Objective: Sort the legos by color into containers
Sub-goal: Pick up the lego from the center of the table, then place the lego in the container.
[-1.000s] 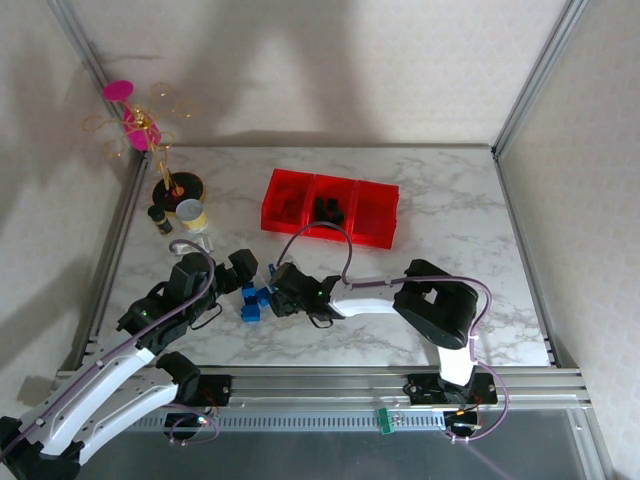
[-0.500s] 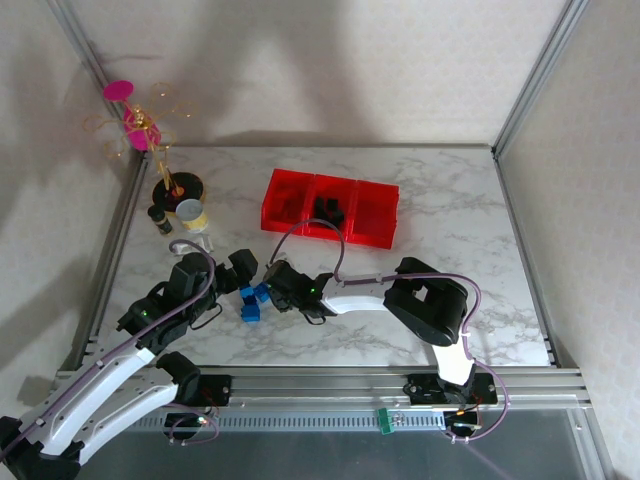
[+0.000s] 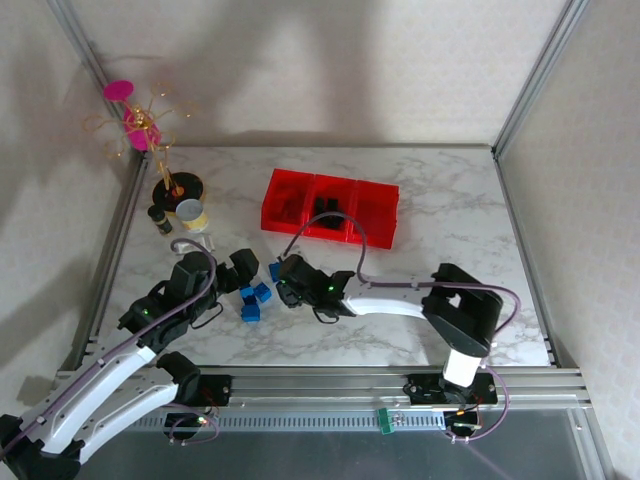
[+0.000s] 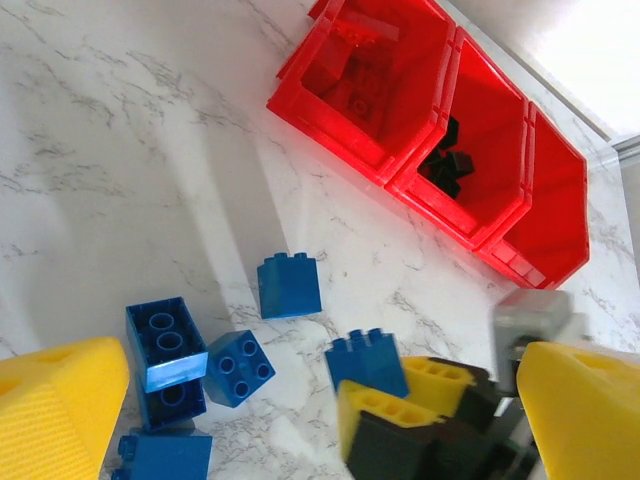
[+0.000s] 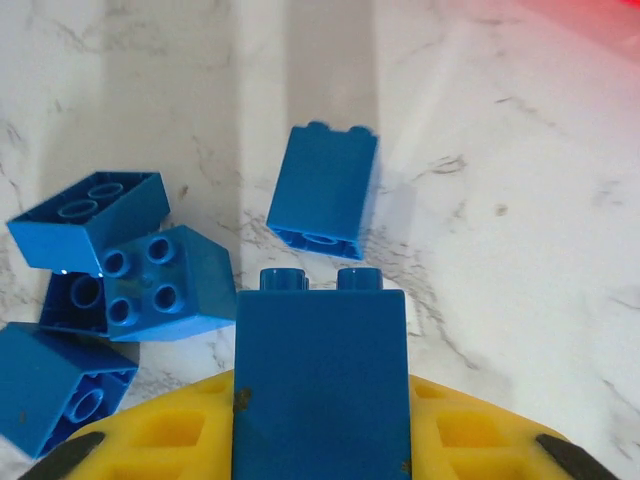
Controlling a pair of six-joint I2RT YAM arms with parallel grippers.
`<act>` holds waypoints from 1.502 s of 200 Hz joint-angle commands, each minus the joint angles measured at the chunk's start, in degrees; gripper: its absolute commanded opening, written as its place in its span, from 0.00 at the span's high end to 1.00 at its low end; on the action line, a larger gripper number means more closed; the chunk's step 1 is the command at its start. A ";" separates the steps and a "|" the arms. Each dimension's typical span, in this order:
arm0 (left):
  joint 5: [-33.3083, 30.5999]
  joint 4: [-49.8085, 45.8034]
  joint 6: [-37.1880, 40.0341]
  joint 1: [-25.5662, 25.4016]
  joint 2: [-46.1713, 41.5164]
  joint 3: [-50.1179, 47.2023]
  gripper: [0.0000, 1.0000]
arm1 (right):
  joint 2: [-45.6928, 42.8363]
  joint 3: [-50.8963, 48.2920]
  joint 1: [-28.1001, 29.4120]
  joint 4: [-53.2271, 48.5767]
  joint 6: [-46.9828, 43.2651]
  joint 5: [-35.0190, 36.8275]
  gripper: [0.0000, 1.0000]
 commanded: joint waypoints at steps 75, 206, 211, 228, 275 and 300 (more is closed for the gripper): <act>5.31 7.93 0.50 -2.19 5.80 2.38 0.00 | -15.41 -4.12 -14.21 -10.37 3.98 8.79 0.74; 3.64 16.52 1.34 -7.72 20.28 7.22 0.01 | 2.66 7.30 -35.67 -2.60 -4.32 7.37 0.76; 3.51 16.73 1.45 -7.72 20.42 7.22 0.00 | 3.30 7.71 -35.85 -2.33 -4.68 7.45 0.74; 3.36 16.67 1.82 -7.72 21.07 7.64 0.00 | 4.75 8.87 -36.42 -2.35 -5.03 7.72 0.67; 2.45 16.25 2.70 -7.72 21.66 8.42 0.00 | 1.86 8.61 -36.69 -3.07 -5.30 7.25 0.47; 2.26 15.73 3.02 -7.72 21.80 8.97 0.00 | -0.58 8.57 -36.28 -4.49 -5.42 6.40 0.44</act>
